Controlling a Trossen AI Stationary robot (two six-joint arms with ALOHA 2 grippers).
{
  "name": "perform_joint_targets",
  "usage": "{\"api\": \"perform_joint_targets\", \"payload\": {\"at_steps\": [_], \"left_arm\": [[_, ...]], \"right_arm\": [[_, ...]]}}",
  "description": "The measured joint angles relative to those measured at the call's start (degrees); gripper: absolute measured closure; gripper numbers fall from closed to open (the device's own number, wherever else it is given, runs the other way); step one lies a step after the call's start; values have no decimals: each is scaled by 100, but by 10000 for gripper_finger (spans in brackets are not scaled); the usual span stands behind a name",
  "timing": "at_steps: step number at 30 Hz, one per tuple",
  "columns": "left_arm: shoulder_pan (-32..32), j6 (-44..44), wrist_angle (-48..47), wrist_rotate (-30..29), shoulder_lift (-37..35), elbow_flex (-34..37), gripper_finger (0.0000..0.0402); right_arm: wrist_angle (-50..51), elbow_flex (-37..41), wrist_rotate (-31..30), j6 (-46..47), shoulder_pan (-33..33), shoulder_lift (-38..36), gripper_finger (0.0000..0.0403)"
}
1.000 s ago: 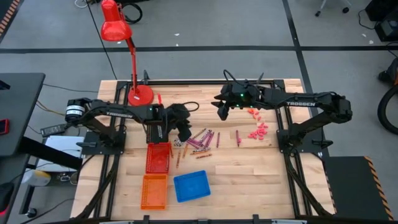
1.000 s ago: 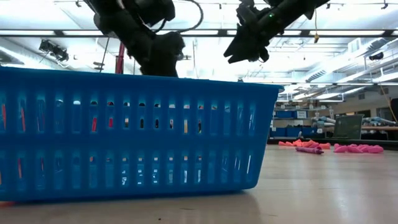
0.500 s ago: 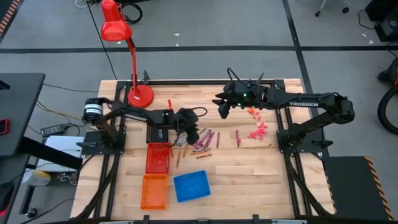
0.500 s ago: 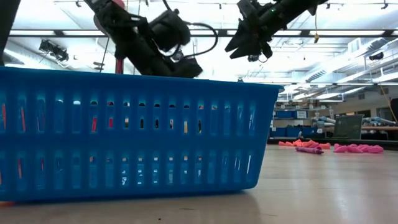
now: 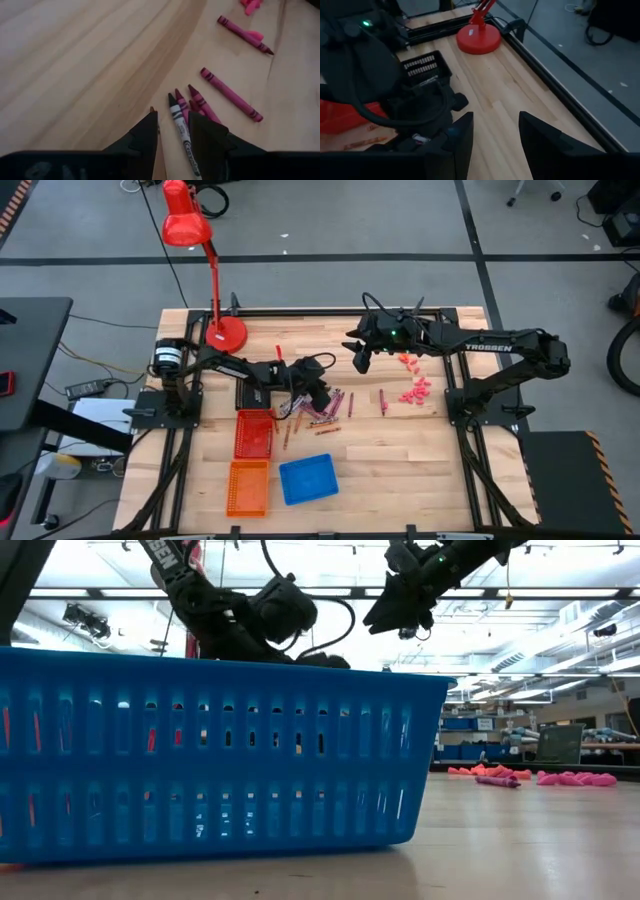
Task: Sort crayons
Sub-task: Put the brown crayon into the red bin
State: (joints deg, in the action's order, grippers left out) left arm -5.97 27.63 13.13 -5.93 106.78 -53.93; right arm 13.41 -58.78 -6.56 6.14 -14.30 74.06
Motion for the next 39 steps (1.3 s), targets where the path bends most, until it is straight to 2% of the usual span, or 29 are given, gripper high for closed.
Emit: {"api": "perform_joint_targets", "payload": {"at_steps": [5, 21, 26, 29, 36, 39], "left_arm": [[48, 26, -169, 0, 142, 4, 280], [304, -1543, -868, -218, 126, -9, 280], [408, -1768, -1146, -501, 107, -24, 282], [422, -1677, -1183, -492, 105, -28, 295], [428, -1143, -1236, -510, 103, -22, 362], [428, -913, -1258, -513, 103, -17, 378]], "right_arm": [[-3, 0, 361, -30, -53, 0, 241], [-362, 0, 335, 298, -50, 0, 241], [-444, 0, 323, 331, -42, 0, 241], [-443, 0, 323, 325, -42, 0, 241], [-442, 0, 320, 216, -42, 0, 241], [-440, 0, 322, 8, -42, 0, 241]]}}
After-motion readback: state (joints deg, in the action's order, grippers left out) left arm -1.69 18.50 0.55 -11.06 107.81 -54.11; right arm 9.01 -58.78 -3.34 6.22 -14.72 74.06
